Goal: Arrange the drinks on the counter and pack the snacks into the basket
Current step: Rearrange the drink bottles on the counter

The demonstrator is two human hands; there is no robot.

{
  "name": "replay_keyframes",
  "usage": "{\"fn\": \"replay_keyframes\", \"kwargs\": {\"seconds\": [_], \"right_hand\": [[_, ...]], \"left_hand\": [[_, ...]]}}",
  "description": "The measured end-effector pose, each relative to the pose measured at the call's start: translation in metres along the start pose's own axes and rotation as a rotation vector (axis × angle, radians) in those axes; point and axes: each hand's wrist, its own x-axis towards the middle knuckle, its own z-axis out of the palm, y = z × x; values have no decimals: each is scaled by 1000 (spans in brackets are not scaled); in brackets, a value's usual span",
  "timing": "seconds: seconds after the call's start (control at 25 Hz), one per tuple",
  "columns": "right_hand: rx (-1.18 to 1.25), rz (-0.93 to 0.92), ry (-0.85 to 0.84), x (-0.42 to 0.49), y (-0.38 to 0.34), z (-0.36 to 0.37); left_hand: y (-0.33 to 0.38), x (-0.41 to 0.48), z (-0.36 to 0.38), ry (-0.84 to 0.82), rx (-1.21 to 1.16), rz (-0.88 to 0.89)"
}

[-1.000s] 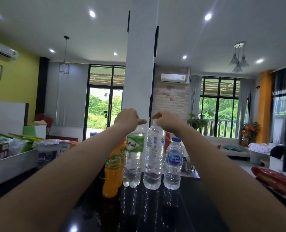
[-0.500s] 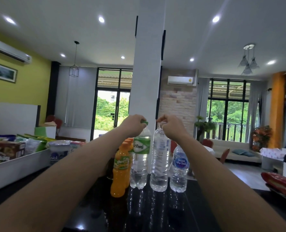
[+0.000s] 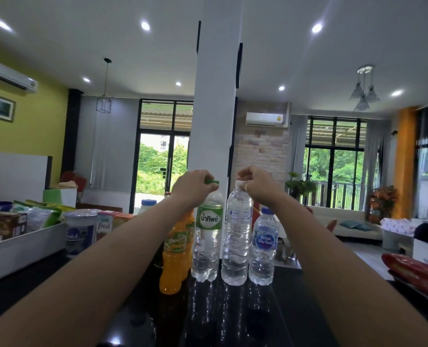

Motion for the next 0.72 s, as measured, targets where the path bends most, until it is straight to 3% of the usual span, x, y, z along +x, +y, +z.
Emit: {"fn": "replay_keyframes", "kwargs": {"seconds": [0.44,0.56,0.72], "right_hand": [[-237,-5,52,-19,-16,7],[-328,-50,131,-55,-36,21],[-265,-46,220,-117,-55,78]], "left_hand": [[-5,-28,-29,-203,58,23],[-10,-45,-60,-254,90,25],[-20,-63,-80,-347,124,45]]}}
